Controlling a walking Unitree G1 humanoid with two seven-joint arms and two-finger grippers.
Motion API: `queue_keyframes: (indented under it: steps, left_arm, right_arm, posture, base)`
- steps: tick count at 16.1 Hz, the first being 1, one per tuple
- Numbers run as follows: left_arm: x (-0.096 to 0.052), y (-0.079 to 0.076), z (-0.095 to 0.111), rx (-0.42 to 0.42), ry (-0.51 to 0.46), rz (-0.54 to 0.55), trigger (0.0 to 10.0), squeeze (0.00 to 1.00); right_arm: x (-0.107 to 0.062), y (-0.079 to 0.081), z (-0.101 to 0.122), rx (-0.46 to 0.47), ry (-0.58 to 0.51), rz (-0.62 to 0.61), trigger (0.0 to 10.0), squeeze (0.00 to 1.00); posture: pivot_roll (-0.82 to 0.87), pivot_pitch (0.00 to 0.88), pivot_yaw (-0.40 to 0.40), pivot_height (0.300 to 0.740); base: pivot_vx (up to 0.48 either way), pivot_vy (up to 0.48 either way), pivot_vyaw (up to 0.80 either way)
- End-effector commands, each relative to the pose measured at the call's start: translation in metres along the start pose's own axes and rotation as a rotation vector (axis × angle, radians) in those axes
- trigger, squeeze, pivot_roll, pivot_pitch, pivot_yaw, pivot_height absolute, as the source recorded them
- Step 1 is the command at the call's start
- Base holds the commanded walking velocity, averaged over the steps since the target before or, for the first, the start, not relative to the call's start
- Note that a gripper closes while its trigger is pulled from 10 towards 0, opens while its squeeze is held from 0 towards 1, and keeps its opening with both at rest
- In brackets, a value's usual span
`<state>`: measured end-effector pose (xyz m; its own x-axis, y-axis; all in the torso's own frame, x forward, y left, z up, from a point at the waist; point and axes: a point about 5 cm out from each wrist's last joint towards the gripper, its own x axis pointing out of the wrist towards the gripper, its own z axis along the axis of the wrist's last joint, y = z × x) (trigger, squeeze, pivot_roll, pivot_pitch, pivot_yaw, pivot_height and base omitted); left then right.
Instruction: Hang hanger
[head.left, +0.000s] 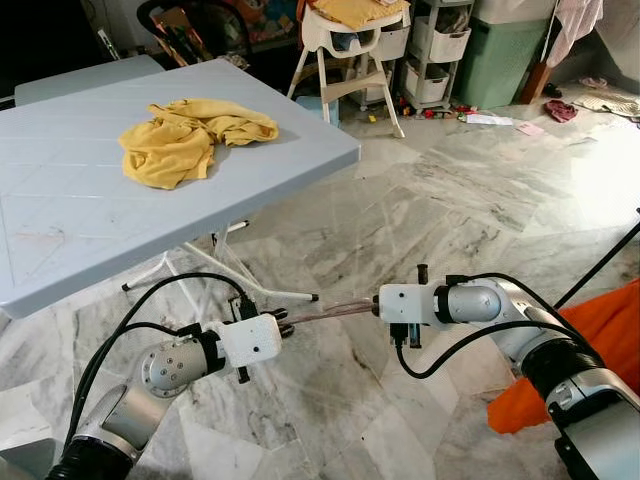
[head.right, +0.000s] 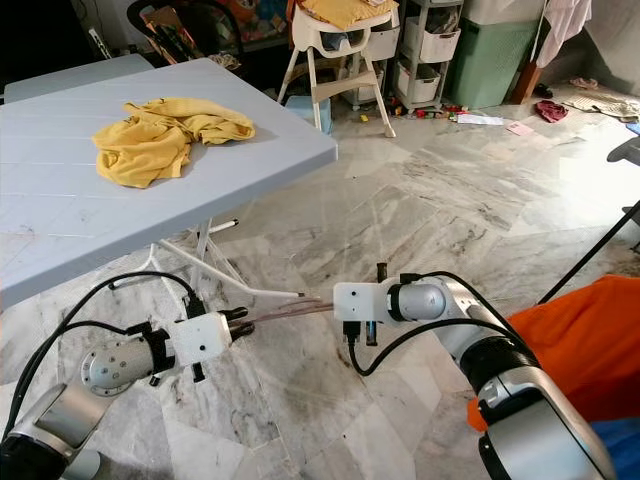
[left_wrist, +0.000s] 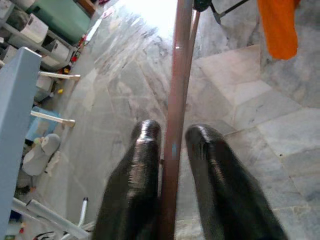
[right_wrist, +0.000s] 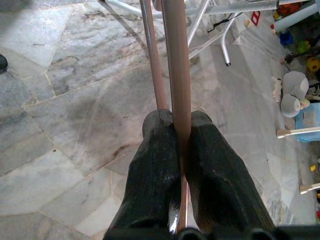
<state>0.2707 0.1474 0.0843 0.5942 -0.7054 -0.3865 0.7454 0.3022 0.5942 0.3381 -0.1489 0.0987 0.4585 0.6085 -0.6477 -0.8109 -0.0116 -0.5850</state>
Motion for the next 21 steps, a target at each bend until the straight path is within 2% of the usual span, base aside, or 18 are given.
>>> queue_keyframes:
  steps: [1,5,8,10,12,13,14,18,21]
  left_arm:
    - [0.0,-0.004,-0.005,0.021,0.017,-0.014,10.0,1.0]
    - [-0.004,0.008,-0.011,0.062,0.034,0.061,10.0,1.0]
    - [-0.008,0.01,-0.016,0.085,0.053,0.065,10.0,1.0]
    - [-0.011,0.014,-0.018,0.136,0.06,0.082,10.0,1.0]
    - [-0.012,0.022,-0.016,0.156,0.044,0.125,10.0,1.0]
    - [-0.013,0.028,-0.009,0.146,0.0,0.149,10.0,1.0]
    - [-0.014,0.029,-0.005,0.15,-0.008,0.137,10.0,1.0]
    - [-0.018,0.024,0.004,0.138,-0.04,0.084,10.0,1.0]
    - [-0.022,0.008,0.003,0.097,-0.055,0.035,10.0,1.0]
  right_arm:
    - [0.0,-0.003,0.003,-0.003,-0.023,-0.016,0.0,0.0]
    - [-0.001,0.001,-0.001,0.009,-0.017,-0.014,0.0,0.0]
    - [0.0,0.002,-0.002,0.008,-0.012,-0.012,0.0,0.0]
    - [0.0,0.002,-0.002,0.0,-0.008,-0.005,0.0,0.0]
    - [0.0,0.003,-0.003,-0.004,-0.004,0.0,0.0,0.0]
    - [0.001,0.004,-0.004,-0.004,0.003,0.002,0.0,0.0]
    - [0.001,0.004,-0.005,-0.003,0.016,-0.007,0.0,0.0]
    - [0.003,0.001,-0.01,0.03,0.068,-0.058,0.0,0.0]
    - [0.004,0.003,-0.017,0.04,0.115,-0.079,0.0,0.0]
  posture:
    - [-0.1,0.025,0.047,0.74]
    - [-0.09,0.019,0.047,0.74]
    - [-0.08,0.017,0.044,0.74]
    - [-0.08,0.017,0.039,0.74]
    - [-0.08,0.017,0.035,0.74]
    - [-0.08,0.016,0.034,0.74]
    - [-0.07,0.016,0.032,0.74]
    - [-0.07,0.018,0.033,0.74]
    - [-0.07,0.022,0.032,0.74]
  base:
    - [0.0,0.0,0.0]
    - [0.0,0.0,0.0]
    - [0.0,0.0,0.0]
    - [0.0,0.0,0.0]
    - [0.0,0.0,0.0]
    - [0.0,0.0,0.0]
    - [0.0,0.0,0.0]
    - [0.0,0.0,0.0]
    - [0.0,0.0,0.0]
